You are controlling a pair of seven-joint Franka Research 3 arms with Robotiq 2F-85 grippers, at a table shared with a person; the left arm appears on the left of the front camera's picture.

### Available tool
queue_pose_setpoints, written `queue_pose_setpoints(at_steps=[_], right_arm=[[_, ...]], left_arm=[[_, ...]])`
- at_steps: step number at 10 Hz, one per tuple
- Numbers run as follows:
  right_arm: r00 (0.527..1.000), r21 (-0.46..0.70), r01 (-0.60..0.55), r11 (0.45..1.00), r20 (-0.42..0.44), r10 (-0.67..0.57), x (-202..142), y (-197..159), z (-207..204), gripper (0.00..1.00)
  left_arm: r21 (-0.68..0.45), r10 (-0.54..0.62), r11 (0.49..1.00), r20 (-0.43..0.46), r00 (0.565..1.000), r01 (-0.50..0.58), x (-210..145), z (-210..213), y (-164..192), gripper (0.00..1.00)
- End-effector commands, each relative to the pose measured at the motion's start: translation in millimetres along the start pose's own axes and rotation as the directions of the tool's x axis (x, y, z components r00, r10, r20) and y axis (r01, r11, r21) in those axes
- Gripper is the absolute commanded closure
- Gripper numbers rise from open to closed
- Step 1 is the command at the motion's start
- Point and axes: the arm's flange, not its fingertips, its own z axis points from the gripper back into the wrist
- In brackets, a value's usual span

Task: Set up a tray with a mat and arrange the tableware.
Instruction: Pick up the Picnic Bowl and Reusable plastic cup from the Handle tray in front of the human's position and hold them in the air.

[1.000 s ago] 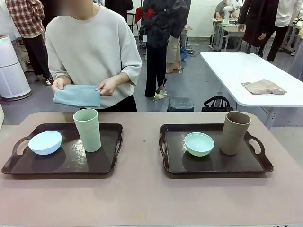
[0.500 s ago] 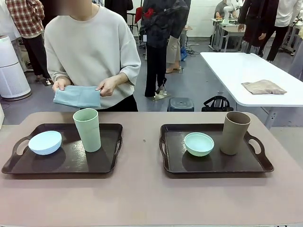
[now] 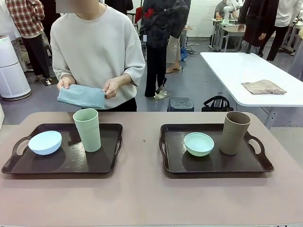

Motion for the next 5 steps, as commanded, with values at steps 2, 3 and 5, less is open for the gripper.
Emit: queue_pose_setpoints(at_steps=[2,3,5], right_arm=[[1.0,0.023,-0.019,1.0,0.014,0.018,3.6,-0.8,-0.6,0.0],[1.0,0.023,-0.019,1.0,0.014,0.018,3.6,-0.8,-0.6,0.0],[1.0,0.023,-0.019,1.0,0.014,0.018,3.6,-0.8,-0.6,0.0]], left_arm=[[-0.014,-0.012,1.0,0.006,1.0,0.012,1.5,-1.7,-0.1,0.0],[-0.014,-0.012,1.0,0.006,1.0,0.012,1.5,-1.7,-0.1,0.0],[-0.014,-0.012,1.0,0.006,1.0,0.012,1.5,-1.7,-0.1,0.0]])
